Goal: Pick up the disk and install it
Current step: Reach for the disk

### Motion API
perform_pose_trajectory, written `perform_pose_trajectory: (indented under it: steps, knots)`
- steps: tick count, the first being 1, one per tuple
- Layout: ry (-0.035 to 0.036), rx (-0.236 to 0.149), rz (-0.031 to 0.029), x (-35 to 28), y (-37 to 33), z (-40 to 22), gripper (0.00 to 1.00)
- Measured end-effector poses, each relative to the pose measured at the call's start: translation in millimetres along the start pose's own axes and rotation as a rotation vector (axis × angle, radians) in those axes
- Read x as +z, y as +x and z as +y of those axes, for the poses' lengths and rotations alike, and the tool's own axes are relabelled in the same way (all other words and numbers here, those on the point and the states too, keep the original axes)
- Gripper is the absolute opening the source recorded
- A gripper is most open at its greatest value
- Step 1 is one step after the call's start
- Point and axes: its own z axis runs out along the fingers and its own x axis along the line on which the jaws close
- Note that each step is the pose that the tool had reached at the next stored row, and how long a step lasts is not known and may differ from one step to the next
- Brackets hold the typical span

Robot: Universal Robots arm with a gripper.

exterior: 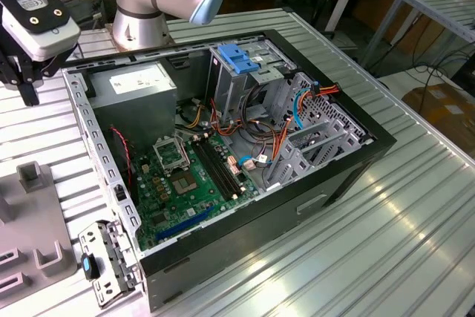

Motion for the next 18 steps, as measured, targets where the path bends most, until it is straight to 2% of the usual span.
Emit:
perform_pose_trajectory:
  steps: [18]
  knots:
    - [0.0000, 0.000, 0.0000, 0.9, 17.5, -1.4, 0.11]
